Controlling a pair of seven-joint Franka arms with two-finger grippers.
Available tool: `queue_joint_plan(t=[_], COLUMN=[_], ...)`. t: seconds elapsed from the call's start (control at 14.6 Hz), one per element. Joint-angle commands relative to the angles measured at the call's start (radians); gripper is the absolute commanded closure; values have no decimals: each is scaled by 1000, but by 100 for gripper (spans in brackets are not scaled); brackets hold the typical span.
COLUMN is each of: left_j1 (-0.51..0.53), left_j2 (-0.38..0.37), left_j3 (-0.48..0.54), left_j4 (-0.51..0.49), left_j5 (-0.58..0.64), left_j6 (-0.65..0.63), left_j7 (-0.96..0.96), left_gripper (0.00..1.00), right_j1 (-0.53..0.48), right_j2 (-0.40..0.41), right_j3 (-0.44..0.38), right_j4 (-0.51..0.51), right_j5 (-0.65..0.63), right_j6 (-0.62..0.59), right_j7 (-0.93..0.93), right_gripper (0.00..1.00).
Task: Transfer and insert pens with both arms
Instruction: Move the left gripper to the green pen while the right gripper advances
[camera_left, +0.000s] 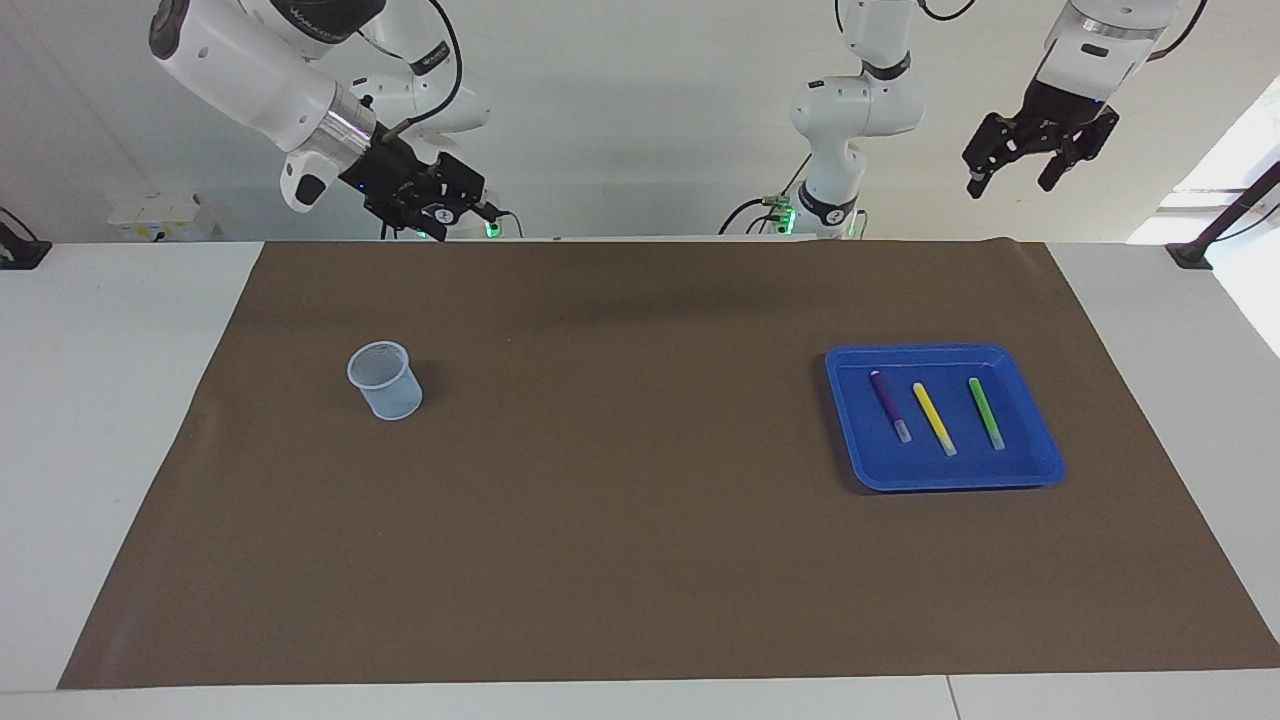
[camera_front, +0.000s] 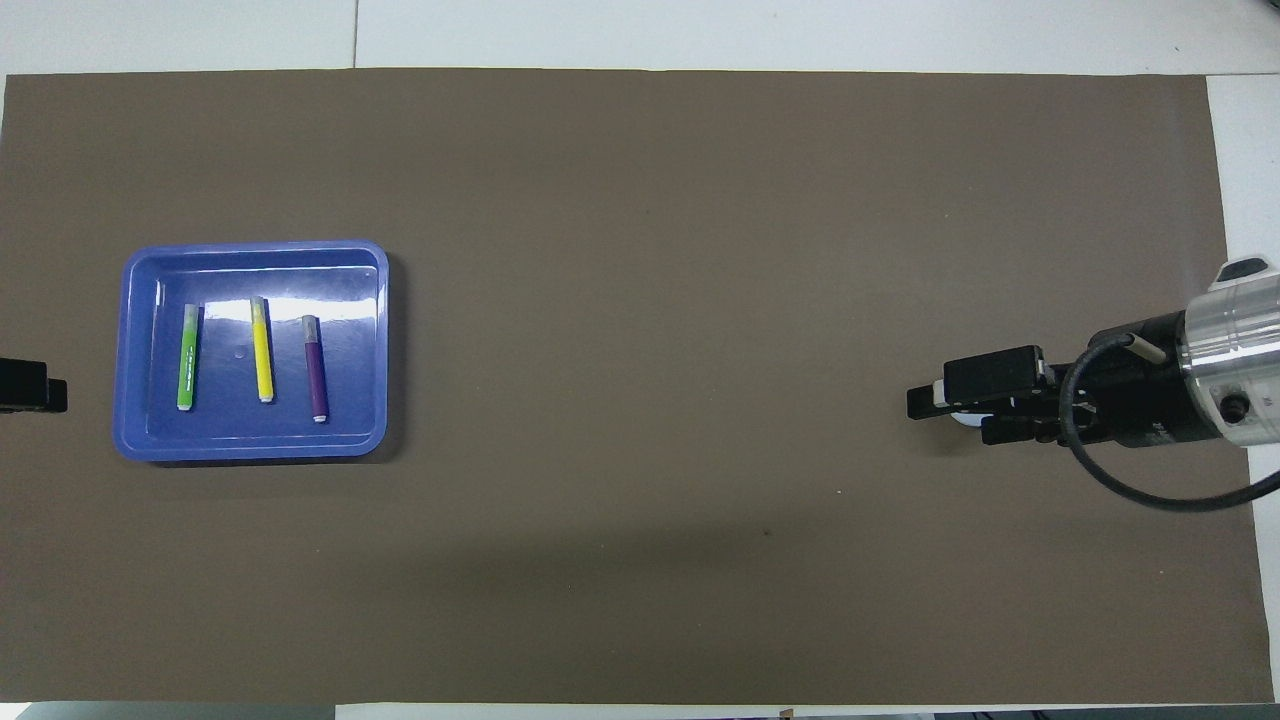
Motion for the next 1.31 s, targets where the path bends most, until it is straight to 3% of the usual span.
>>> queue_joint_plan(t=[0.0, 1.03, 1.24], left_j1=[2, -3, 14], left_j2=[-13, -39, -47], left_j3=[-3, -24, 16], left_j4=[-2, -5, -114], left_j5=[11, 8, 7], left_j6=[-20, -30, 47], left_j7=[-3, -8, 12], left_gripper=[0, 0, 0], right_j1=[0, 43, 58], right_j2=[-20, -19, -24], right_j3=[4, 4, 4], right_j4=[-26, -57, -77], right_j5=[25, 96, 97], right_j6=[26, 97, 129], right_j7=[11, 19, 17], right_gripper=[0, 0, 0])
